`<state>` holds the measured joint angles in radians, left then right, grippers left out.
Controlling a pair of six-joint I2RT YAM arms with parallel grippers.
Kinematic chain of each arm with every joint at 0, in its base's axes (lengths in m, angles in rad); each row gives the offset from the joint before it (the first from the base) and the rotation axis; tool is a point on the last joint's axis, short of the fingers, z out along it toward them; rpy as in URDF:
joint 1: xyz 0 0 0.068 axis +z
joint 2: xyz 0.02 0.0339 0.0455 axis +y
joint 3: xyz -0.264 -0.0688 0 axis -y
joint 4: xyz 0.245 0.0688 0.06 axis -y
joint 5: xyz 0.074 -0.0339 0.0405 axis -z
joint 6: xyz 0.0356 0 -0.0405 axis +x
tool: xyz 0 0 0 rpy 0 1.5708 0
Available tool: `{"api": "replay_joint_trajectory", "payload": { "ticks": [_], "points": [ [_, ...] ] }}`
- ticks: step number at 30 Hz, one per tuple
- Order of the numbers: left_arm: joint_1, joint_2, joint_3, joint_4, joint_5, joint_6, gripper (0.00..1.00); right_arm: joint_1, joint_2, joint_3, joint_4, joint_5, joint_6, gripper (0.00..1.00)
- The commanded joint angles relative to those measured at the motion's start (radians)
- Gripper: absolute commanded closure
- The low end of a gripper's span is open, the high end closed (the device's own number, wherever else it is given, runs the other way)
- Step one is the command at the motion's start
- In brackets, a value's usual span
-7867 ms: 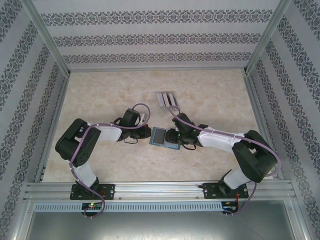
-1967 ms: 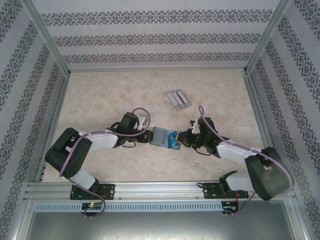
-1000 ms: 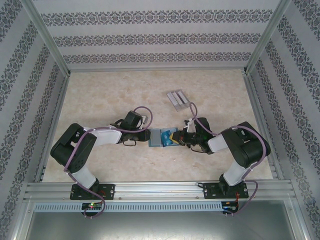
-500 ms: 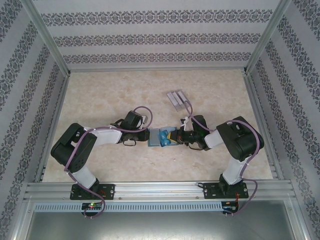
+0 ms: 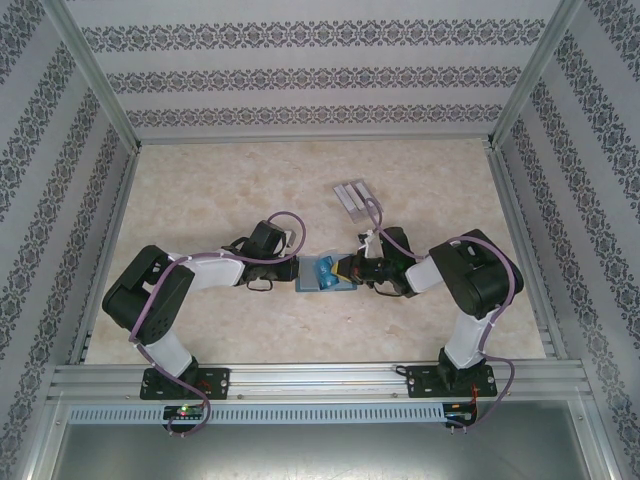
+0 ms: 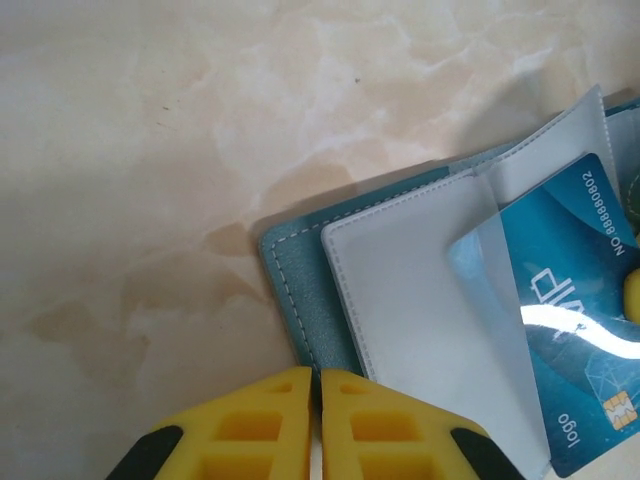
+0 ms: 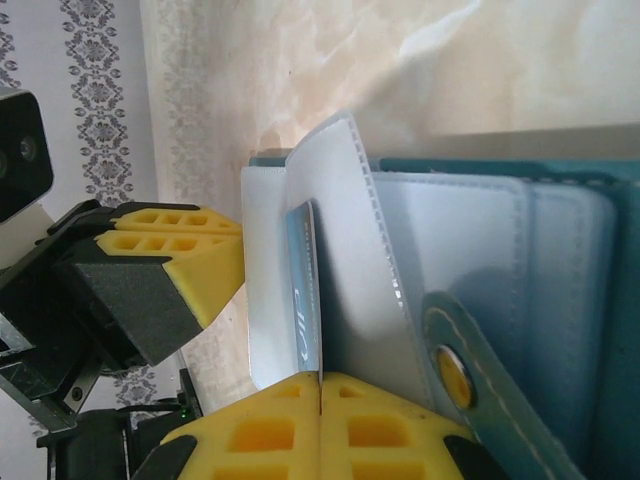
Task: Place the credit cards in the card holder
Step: Insert the credit card into the card holder.
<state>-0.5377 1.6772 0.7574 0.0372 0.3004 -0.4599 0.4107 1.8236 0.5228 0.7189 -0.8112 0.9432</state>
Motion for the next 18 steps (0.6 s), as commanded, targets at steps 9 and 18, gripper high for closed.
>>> {"api": "replay_joint_trajectory", "payload": {
  "ticks": [9,18],
  "points": [
    [-0.008,0.029,-0.013,-0.038,-0.116,-0.043,0.93,0.086,-0.007,-0.01,0.049,0.181,0.05,0.98],
    [-0.006,0.029,-0.016,-0.043,-0.124,-0.052,0.95,0.095,-0.111,-0.048,-0.051,0.307,0.028,0.97]
  ]
}}
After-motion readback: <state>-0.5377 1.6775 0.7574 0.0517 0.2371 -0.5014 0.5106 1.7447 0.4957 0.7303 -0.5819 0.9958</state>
